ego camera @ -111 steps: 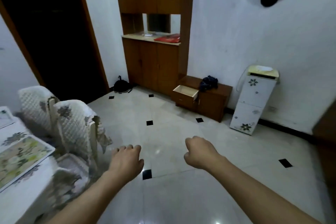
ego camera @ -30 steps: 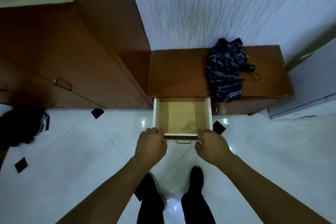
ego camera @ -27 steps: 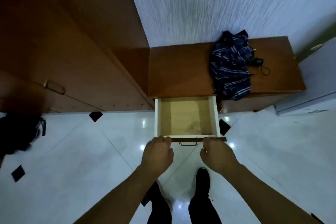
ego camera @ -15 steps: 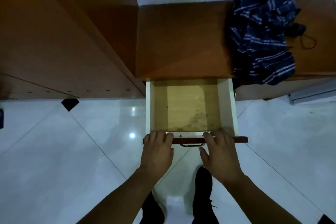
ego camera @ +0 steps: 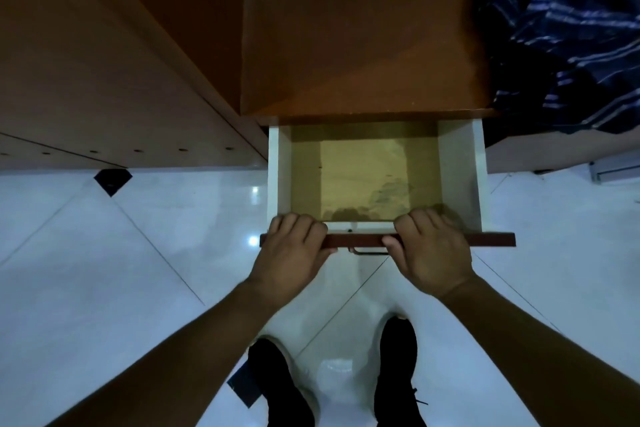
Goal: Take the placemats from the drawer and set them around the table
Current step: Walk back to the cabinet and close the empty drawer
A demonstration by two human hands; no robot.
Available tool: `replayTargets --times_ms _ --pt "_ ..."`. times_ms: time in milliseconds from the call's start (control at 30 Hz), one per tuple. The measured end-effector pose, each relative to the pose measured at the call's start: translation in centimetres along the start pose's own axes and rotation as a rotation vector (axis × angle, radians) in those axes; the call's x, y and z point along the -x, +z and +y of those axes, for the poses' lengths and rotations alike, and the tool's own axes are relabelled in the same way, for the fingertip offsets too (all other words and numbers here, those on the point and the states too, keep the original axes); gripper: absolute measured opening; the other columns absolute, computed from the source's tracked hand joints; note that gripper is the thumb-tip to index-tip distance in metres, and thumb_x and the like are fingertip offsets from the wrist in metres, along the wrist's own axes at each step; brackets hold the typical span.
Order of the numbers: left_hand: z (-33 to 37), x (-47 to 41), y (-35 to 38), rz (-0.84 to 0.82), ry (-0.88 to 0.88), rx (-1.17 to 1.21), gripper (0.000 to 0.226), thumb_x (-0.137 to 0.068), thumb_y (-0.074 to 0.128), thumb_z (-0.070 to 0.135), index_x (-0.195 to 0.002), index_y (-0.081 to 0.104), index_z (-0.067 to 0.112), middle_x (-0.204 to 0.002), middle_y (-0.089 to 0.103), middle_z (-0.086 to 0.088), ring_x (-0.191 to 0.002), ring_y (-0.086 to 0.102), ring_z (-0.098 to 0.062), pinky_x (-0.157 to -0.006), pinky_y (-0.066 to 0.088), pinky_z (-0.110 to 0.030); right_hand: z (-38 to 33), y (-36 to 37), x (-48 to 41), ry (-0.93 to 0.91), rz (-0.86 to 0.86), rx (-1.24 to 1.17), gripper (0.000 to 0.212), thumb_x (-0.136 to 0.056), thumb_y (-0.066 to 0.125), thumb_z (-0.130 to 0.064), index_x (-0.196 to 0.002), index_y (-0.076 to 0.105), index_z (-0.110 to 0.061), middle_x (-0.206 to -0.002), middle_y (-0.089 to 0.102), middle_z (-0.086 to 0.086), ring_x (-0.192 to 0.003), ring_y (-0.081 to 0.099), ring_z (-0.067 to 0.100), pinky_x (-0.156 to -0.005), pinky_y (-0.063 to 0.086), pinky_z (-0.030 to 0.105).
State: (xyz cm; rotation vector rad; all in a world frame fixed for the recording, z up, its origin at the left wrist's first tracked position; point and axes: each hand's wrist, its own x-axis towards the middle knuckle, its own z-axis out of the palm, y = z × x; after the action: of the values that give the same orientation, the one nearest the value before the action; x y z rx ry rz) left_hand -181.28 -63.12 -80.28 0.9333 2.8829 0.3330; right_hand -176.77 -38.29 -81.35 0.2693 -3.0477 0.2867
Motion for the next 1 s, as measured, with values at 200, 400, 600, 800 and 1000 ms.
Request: replayTargets --times_ms 200,400,600,800,1000 --pt "-2.2 -6.0 -1.2 0.069 -0.020 0.005 0.034 -0.087 0.062 0.042 -0.103 0.061 0.012 -0.101 0.062 -0.009 -0.094 0.049 -0.029 -0.082 0.039 -0.038 3.5 0.3 -5.9 -0.116 0.045 0.106 0.043 -0.095 0.034 -0.055 -0.093 0.049 -0.015 -0.090 0.054 0.011 -0.083 0.043 0.027 -0.074 0.030 0.038" --pt "-3.4 -10.8 -1.6 0.189 -0.029 -0.109 0.073 -0.081 0.073 0.034 -0.140 0.038 0.010 -0.143 0.045 -0.016 -0.128 0.037 -0.030 -0.112 0.025 -0.048 5.1 1.3 -10.6 -0.150 0.257 0.115 0.049 -0.092 0.052 -0.038 -0.130 0.045 -0.008 -0.130 0.042 0.016 -0.120 0.043 0.033 -0.108 0.027 0.048" --pt "-3.9 -12.9 -2.1 0.242 0.018 -0.164 0.078 -0.082 0.073 0.031 -0.145 0.035 0.008 -0.151 0.039 -0.015 -0.140 0.028 -0.030 -0.115 0.019 -0.047 5.1 1.2 -11.4 -0.139 0.407 0.118 0.045 -0.088 0.061 -0.017 -0.130 0.050 -0.007 -0.124 0.041 0.013 -0.112 0.047 0.033 -0.096 0.035 0.048" --pt "-4.5 -13.8 -1.4 0.243 -0.011 -0.278 0.075 -0.085 0.070 0.039 -0.145 0.036 0.008 -0.150 0.043 -0.014 -0.140 0.036 -0.031 -0.113 0.026 -0.049 6.4 0.9 -13.0 -0.085 0.286 0.166 0.074 -0.085 0.064 -0.037 -0.145 0.032 -0.010 -0.144 0.032 0.014 -0.137 0.029 0.033 -0.116 0.014 0.050" --pt "-4.5 -15.3 0.0 0.338 -0.083 -0.317 0.064 -0.082 0.072 0.030 -0.134 0.038 0.014 -0.142 0.050 -0.013 -0.130 0.036 -0.029 -0.105 0.028 -0.047 6.4 1.7 -14.1 -0.046 0.322 0.227 0.058 -0.091 0.059 -0.030 -0.141 0.036 -0.012 -0.140 0.041 0.015 -0.134 0.034 0.033 -0.112 0.025 0.052"
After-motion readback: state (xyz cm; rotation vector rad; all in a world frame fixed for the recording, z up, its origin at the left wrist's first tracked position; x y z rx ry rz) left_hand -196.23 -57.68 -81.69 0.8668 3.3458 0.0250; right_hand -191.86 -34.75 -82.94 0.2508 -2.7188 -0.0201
